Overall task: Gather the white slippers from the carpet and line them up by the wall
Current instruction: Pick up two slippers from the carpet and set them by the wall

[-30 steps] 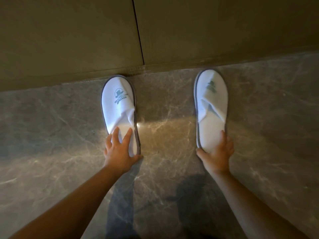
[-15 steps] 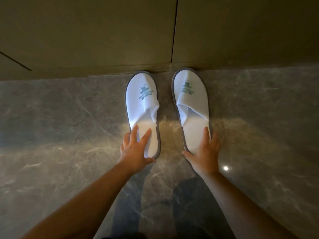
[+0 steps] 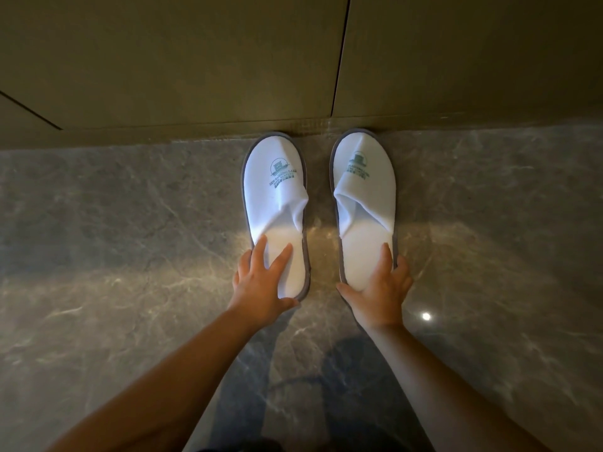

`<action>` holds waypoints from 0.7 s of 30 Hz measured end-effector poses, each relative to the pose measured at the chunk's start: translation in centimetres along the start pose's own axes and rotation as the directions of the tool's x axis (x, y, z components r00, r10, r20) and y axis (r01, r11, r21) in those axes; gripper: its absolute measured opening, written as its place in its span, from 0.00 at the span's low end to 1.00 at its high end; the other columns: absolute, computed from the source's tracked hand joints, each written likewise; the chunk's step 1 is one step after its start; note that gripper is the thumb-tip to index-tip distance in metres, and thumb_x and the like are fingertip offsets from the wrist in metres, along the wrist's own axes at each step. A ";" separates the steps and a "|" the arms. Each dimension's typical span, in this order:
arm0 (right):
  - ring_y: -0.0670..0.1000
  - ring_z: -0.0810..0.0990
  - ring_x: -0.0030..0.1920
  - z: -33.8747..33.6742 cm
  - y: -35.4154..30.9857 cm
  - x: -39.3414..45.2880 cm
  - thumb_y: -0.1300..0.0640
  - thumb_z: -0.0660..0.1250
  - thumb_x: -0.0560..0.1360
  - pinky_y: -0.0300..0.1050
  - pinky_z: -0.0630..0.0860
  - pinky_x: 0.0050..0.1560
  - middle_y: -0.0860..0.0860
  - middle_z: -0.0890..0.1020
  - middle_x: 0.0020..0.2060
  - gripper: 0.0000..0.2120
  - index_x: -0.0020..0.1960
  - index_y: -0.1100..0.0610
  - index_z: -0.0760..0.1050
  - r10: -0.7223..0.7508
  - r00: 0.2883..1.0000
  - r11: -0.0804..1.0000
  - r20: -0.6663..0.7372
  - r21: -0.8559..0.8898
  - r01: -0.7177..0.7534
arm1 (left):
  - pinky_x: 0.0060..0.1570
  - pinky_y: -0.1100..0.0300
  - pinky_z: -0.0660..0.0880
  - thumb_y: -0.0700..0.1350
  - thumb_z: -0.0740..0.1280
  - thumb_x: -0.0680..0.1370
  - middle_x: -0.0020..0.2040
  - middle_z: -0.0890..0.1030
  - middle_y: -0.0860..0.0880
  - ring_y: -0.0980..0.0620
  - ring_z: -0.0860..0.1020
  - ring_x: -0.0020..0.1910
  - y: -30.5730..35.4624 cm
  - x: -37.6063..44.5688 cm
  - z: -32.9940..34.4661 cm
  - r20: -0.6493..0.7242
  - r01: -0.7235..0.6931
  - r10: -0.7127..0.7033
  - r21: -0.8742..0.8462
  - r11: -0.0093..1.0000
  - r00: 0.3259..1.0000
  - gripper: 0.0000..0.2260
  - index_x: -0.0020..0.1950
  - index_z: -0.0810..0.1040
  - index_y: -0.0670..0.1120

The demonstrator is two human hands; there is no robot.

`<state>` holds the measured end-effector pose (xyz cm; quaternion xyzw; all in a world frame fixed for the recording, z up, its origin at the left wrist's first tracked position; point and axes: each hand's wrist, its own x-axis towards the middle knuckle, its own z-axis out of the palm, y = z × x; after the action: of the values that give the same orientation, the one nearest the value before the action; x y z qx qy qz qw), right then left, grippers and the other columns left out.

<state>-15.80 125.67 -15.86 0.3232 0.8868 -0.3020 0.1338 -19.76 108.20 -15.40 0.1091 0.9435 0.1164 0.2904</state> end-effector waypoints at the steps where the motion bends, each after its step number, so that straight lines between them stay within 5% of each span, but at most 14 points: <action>1: 0.62 0.58 0.68 0.1 -0.1 0.0 0.48 0.75 0.61 0.58 0.61 0.68 0.62 0.57 0.71 0.47 0.71 0.55 0.51 0.001 1.000 1.000 0.000 0.001 -0.001 | 0.70 0.42 0.54 0.58 0.68 0.67 0.75 0.42 0.45 0.41 0.46 0.72 0.0 0.0 0.0 0.001 0.000 0.000 -0.005 1.000 1.000 0.41 0.71 0.46 0.56; 12: 0.62 0.57 0.70 -0.1 -0.3 -0.2 0.45 0.73 0.62 0.60 0.60 0.68 0.61 0.55 0.72 0.48 0.72 0.55 0.50 -0.034 0.999 0.998 -0.028 -0.051 0.033 | 0.70 0.42 0.54 0.60 0.66 0.68 0.75 0.44 0.46 0.41 0.48 0.72 0.0 -0.7 -0.6 -0.003 0.018 -0.018 -0.022 1.000 1.000 0.38 0.71 0.48 0.56; 17: 0.62 0.55 0.71 -5.1 -3.7 -1.7 0.51 0.70 0.67 0.58 0.59 0.69 0.61 0.54 0.73 0.39 0.71 0.57 0.53 -0.163 0.986 0.986 -0.019 -0.041 0.162 | 0.68 0.44 0.59 0.56 0.65 0.71 0.73 0.59 0.43 0.41 0.58 0.70 0.4 -3.5 -5.4 0.034 0.109 -0.106 -0.095 0.990 0.994 0.31 0.69 0.58 0.49; 21: 0.58 0.62 0.67 -13.4 -10.1 -6.5 0.56 0.69 0.69 0.51 0.66 0.63 0.58 0.64 0.68 0.31 0.68 0.57 0.60 -0.267 0.963 0.963 0.012 0.047 0.267 | 0.63 0.51 0.66 0.50 0.64 0.73 0.67 0.70 0.41 0.42 0.69 0.64 1.8 -9.5 -14.2 0.038 0.131 -0.125 -0.270 0.954 0.991 0.22 0.65 0.66 0.45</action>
<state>-18.04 124.65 1.97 0.2008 0.9141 -0.3398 0.0926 -19.92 105.12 1.51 0.0083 0.9206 0.2245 0.3194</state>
